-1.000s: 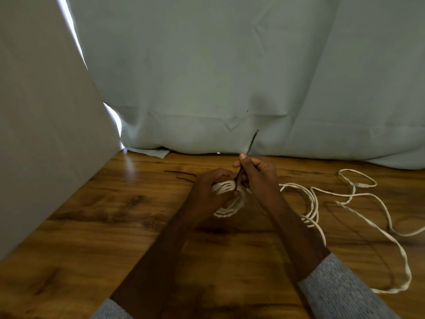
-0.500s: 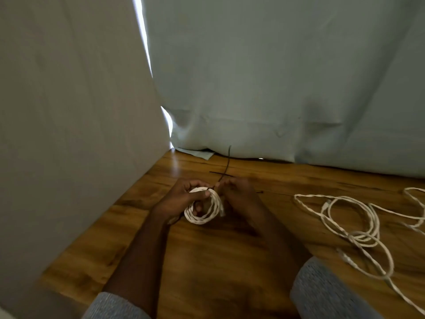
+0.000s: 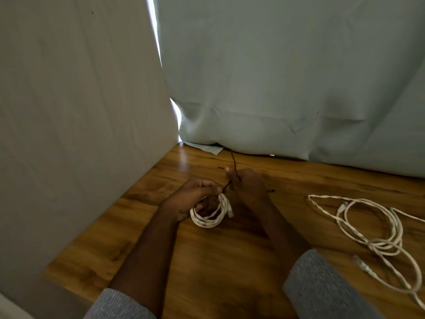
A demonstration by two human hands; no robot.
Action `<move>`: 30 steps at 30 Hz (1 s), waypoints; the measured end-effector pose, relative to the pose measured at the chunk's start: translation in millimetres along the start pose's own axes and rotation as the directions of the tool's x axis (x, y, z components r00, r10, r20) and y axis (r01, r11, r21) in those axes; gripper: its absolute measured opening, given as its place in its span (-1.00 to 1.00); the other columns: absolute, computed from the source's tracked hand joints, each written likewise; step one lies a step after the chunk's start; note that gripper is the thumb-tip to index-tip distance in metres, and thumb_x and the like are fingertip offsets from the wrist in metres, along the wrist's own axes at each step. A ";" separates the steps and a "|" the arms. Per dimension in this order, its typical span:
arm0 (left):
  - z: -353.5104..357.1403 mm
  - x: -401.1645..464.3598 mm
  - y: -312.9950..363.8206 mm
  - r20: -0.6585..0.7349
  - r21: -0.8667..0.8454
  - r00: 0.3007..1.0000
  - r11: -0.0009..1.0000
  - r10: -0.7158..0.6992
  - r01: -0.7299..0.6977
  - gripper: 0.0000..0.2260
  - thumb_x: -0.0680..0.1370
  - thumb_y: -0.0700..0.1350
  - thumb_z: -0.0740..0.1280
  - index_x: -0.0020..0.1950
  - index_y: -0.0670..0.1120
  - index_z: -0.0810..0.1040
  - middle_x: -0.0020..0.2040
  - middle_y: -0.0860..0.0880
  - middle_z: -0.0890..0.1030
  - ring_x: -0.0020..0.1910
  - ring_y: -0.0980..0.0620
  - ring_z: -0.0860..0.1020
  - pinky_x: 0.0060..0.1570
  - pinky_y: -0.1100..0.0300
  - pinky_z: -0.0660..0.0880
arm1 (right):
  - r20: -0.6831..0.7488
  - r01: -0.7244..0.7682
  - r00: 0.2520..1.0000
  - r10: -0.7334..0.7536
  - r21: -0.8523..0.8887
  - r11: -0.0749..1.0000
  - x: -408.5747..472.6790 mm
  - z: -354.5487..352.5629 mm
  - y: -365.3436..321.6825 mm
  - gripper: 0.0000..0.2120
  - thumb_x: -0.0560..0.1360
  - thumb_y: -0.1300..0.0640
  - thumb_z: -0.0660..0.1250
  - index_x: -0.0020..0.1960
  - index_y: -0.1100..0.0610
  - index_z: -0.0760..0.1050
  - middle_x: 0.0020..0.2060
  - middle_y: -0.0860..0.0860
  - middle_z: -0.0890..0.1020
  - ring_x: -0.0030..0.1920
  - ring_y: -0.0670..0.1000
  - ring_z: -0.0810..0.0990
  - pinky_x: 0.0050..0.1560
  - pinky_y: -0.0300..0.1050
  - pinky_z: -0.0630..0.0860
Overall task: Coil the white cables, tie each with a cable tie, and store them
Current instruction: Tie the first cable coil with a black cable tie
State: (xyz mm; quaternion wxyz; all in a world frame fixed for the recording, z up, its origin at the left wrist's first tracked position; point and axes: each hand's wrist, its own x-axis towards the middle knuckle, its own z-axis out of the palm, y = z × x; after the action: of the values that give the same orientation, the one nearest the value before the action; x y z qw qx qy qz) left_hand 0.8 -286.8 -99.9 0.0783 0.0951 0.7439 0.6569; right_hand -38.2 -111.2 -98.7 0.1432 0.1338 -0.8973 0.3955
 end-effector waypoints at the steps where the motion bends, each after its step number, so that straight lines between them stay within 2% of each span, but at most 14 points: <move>1: 0.9 -0.2 0.8 -0.010 -0.012 1.000 1.000 -0.007 0.007 -0.82 0.58 -0.20 0.35 0.05 -0.31 0.63 -0.43 -0.08 0.57 -0.64 0.13 0.31 -0.53 0.26 0.20 | 0.011 -0.008 1.000 0.008 0.045 0.999 -1.1 -3.8 -0.6 -0.44 0.68 -0.11 0.14 -0.31 0.21 0.58 -0.44 0.00 0.59 -0.44 -0.05 0.52 -0.35 -0.17 0.40; 3: 2.7 -0.1 1.7 -0.012 -0.048 1.000 0.999 -0.007 0.007 -0.81 0.57 -0.20 0.36 0.03 -0.34 0.61 -0.43 -0.09 0.55 -0.65 0.12 0.30 -0.54 0.28 0.18 | 0.033 -0.040 0.999 0.036 0.127 0.991 -3.6 -7.0 -1.9 -0.48 0.69 -0.07 0.16 -0.31 0.19 0.56 -0.47 -0.02 0.53 -0.47 -0.09 0.44 -0.39 -0.19 0.31; 7: 10.7 -1.7 6.0 -0.040 -0.062 0.999 0.998 -0.012 0.010 -0.81 0.58 -0.12 0.37 -0.17 -0.20 0.59 -0.43 -0.10 0.47 -0.61 0.06 0.28 -0.49 0.18 0.12 | 0.022 -0.065 0.998 0.062 0.162 0.985 -6.1 -1.1 1.7 -0.43 0.69 -0.05 0.14 -0.28 0.35 0.53 -0.37 0.28 0.58 -0.42 0.07 0.45 -0.32 -0.08 0.31; 9: 15.8 0.3 6.9 -0.098 -0.083 0.994 0.996 -0.045 0.037 -0.84 0.56 -0.16 0.38 -0.18 -0.21 0.61 -0.38 -0.14 0.50 -0.49 -0.04 0.41 -0.43 0.17 0.29 | 0.005 -0.074 0.997 0.074 0.168 0.983 -6.7 -0.3 0.8 -0.44 0.70 -0.06 0.13 -0.34 0.27 0.47 -0.44 0.20 0.48 -0.45 0.04 0.38 -0.35 -0.09 0.25; 12: 19.5 5.0 6.7 -0.167 -0.105 0.983 0.993 -0.070 0.053 -0.91 0.50 -0.29 0.39 -0.14 -0.26 0.68 -0.27 -0.18 0.63 -0.23 -0.12 0.59 -0.18 0.13 0.50 | -0.075 -0.070 0.993 0.086 0.195 0.978 -5.8 -1.8 -5.5 -0.44 0.70 -0.04 0.12 -0.38 0.22 0.45 -0.48 0.06 0.43 -0.47 0.00 0.35 -0.39 -0.10 0.19; 15: 23.2 5.4 9.6 -0.210 -0.147 0.975 0.988 -0.077 0.047 -0.91 0.48 -0.32 0.38 -0.10 -0.29 0.68 -0.22 -0.22 0.66 -0.22 -0.10 0.63 -0.17 0.15 0.57 | -0.220 -0.022 0.973 0.067 0.203 0.979 -5.6 -0.2 -12.5 -0.44 0.70 0.00 0.14 -0.48 0.07 0.29 -0.56 -0.04 0.34 -0.53 -0.06 0.29 -0.43 -0.12 0.15; 18: 27.4 0.9 12.9 -0.260 -0.129 0.963 0.991 -0.070 0.037 -0.90 0.48 -0.31 0.38 -0.11 -0.28 0.70 -0.18 -0.25 0.68 -0.22 -0.11 0.64 -0.17 0.13 0.58 | -0.337 0.032 0.940 0.044 0.217 0.976 -8.0 4.5 -18.5 -0.43 0.70 0.03 0.16 -0.49 0.01 0.20 -0.58 -0.08 0.27 -0.55 -0.09 0.24 -0.43 -0.13 0.14; 20: 26.4 -1.2 13.4 -0.267 -0.128 0.962 0.991 -0.058 0.024 -0.90 0.48 -0.32 0.38 -0.13 -0.26 0.70 -0.19 -0.23 0.69 -0.21 -0.11 0.65 -0.12 0.09 0.58 | -0.426 0.091 0.905 0.007 0.210 0.973 -10.2 7.1 -22.9 -0.42 0.69 0.06 0.18 -0.49 -0.03 0.16 -0.60 -0.13 0.22 -0.60 -0.12 0.21 -0.48 -0.25 0.10; 23: 23.7 -6.5 16.9 -0.247 -0.140 0.967 0.990 -0.058 0.023 -0.89 0.48 -0.35 0.38 -0.14 -0.23 0.71 -0.20 -0.18 0.70 -0.19 -0.08 0.65 -0.10 0.10 0.58 | -0.514 0.192 0.855 -0.064 0.198 0.961 -12.5 10.0 -28.2 -0.44 0.68 0.11 0.19 -0.47 -0.06 0.14 -0.61 -0.16 0.17 -0.59 -0.10 0.33 -0.52 -0.32 0.13; 25: 18.4 -9.0 16.4 -0.298 -0.028 0.953 0.998 -0.056 0.050 -0.89 0.48 -0.32 0.40 -0.18 -0.19 0.71 -0.24 -0.17 0.70 -0.26 -0.07 0.64 -0.22 0.13 0.57 | -0.464 0.191 0.884 -0.065 0.230 0.954 -14.9 15.5 -27.3 -0.46 0.69 0.11 0.19 -0.45 -0.06 0.18 -0.59 -0.15 0.20 -0.56 -0.11 0.33 -0.48 -0.31 0.14; 27: 8.4 -9.3 10.3 -0.392 0.155 0.919 0.983 -0.028 0.096 -0.89 0.46 -0.27 0.41 -0.23 -0.17 0.72 -0.28 -0.18 0.69 -0.34 -0.10 0.64 -0.34 0.09 0.56 | -0.268 0.093 0.963 -0.015 0.280 0.956 -18.1 22.0 -25.6 -0.50 0.70 0.04 0.17 -0.43 -0.02 0.31 -0.56 -0.12 0.32 -0.54 -0.13 0.34 -0.41 -0.24 0.21; 28: 2.4 -8.1 7.0 -0.434 0.261 0.901 0.958 0.009 0.116 -0.88 0.44 -0.25 0.40 -0.25 -0.14 0.72 -0.30 -0.14 0.69 -0.32 -0.09 0.65 -0.31 0.04 0.59 | -0.157 0.031 0.988 0.015 0.284 0.958 -18.6 24.8 -24.2 -0.53 0.69 0.00 0.18 -0.40 0.01 0.41 -0.53 -0.11 0.40 -0.52 -0.16 0.38 -0.38 -0.20 0.27; 30: -6.7 -7.1 5.2 -0.475 0.442 0.878 0.878 0.054 0.185 -0.85 0.44 -0.18 0.38 -0.28 -0.06 0.72 -0.33 0.00 0.69 -0.29 0.02 0.66 -0.24 0.06 0.62 | -0.025 -0.028 0.999 0.036 0.259 0.966 -17.2 29.1 -21.1 -0.59 0.67 -0.05 0.22 -0.30 0.07 0.55 -0.44 -0.10 0.53 -0.41 -0.18 0.48 -0.32 -0.21 0.34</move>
State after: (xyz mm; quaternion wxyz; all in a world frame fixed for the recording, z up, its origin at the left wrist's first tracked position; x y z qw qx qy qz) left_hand 6.4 -294.3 -94.1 -0.1086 -0.0780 0.8806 0.4545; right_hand -19.2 -144.5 -109.6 0.1313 0.1309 -0.8381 0.5131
